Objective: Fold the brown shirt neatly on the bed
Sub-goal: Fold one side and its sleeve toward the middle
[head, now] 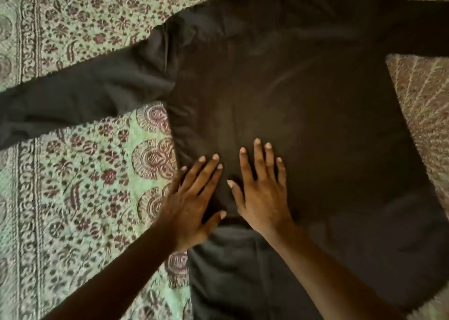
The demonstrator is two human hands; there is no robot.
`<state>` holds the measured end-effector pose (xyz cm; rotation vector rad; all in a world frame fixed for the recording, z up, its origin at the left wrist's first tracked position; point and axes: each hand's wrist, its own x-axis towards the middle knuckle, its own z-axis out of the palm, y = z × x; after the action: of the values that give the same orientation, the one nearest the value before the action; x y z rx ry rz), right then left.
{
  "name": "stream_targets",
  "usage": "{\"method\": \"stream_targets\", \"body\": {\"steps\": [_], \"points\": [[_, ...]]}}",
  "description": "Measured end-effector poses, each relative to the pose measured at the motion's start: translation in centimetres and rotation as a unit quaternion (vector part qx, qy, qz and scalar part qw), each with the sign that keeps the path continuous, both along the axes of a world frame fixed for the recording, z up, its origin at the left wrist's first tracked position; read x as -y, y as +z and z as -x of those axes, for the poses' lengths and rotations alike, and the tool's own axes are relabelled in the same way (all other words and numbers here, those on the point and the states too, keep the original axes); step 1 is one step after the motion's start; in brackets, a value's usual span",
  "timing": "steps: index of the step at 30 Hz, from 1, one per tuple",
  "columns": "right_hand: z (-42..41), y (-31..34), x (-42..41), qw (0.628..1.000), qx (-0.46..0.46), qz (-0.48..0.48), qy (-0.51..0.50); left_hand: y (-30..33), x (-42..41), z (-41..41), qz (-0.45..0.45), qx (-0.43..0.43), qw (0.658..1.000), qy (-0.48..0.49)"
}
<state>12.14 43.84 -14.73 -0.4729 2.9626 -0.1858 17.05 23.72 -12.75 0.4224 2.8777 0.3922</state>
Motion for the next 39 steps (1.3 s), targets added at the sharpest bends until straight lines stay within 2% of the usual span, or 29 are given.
{"method": "stream_targets", "body": {"steps": [3,7,11,13,15,17,19,21,23,25,27,30,34,36,39], "points": [[-5.3,-0.4,-0.2,0.994,0.0,0.008,0.105,-0.3,-1.1,-6.3,-0.006,0.014,1.0,-0.004],[-11.7,-0.2,-1.9,0.991,0.012,0.007,0.132,0.0,-1.0,-12.5,-0.027,0.022,0.999,0.01],[-18.9,0.2,-3.4,0.986,0.04,0.015,0.162,0.4,-1.5,-11.2,-0.115,-0.033,0.989,0.083],[-21.6,0.5,-4.1,0.981,0.048,0.014,0.188,0.4,-2.2,-8.9,-0.068,-0.054,0.993,0.085],[-22.7,1.1,-4.7,0.977,0.043,0.035,0.206,-0.2,-2.7,-8.2,0.005,-0.046,0.998,0.035],[-22.1,2.0,-4.9,0.983,0.022,0.079,0.163,-1.1,-2.6,-10.4,0.041,-0.043,0.998,-0.018],[-20.0,2.7,-4.4,0.992,-0.015,0.103,0.066,-1.8,-2.5,-14.5,0.038,-0.034,0.998,-0.047],[-17.1,3.0,-3.4,0.996,-0.034,0.083,-0.02,-2.0,-2.4,-19.1,0.019,-0.021,0.997,-0.069],[-15.6,2.8,-2.2,0.997,-0.016,0.043,-0.062,-1.5,-2.1,-23.2,0.003,-0.02,0.996,-0.086],[-16.0,1.9,-1.5,0.998,0.01,0.006,-0.063,-0.9,-1.7,-25.3,-0.012,-0.027,0.997,-0.071],[-18.2,1.2,-1.3,0.999,0.016,-0.017,-0.045,0.1,-1.6,-25.0,-0.033,-0.029,0.999,-0.016],[-23.0,0.9,-2.0,0.999,0.035,-0.005,-0.017,1.5,-2.3,-20.9,-0.035,-0.043,0.998,0.036],[-27.9,1.9,-3.2,0.998,0.048,0.035,0.018,1.7,-3.2,-15.7,0.005,-0.018,1.0,0.021],[-28.2,2.6,-3.4,0.998,0.023,0.063,0.019,0.9,-3.2,-15.3,0.025,0.018,0.999,0.026],[-25.7,3.7,-2.9,0.993,-0.058,0.1,-0.007,0.0,-2.8,-16.7,0.031,0.023,0.999,0.016]]}}
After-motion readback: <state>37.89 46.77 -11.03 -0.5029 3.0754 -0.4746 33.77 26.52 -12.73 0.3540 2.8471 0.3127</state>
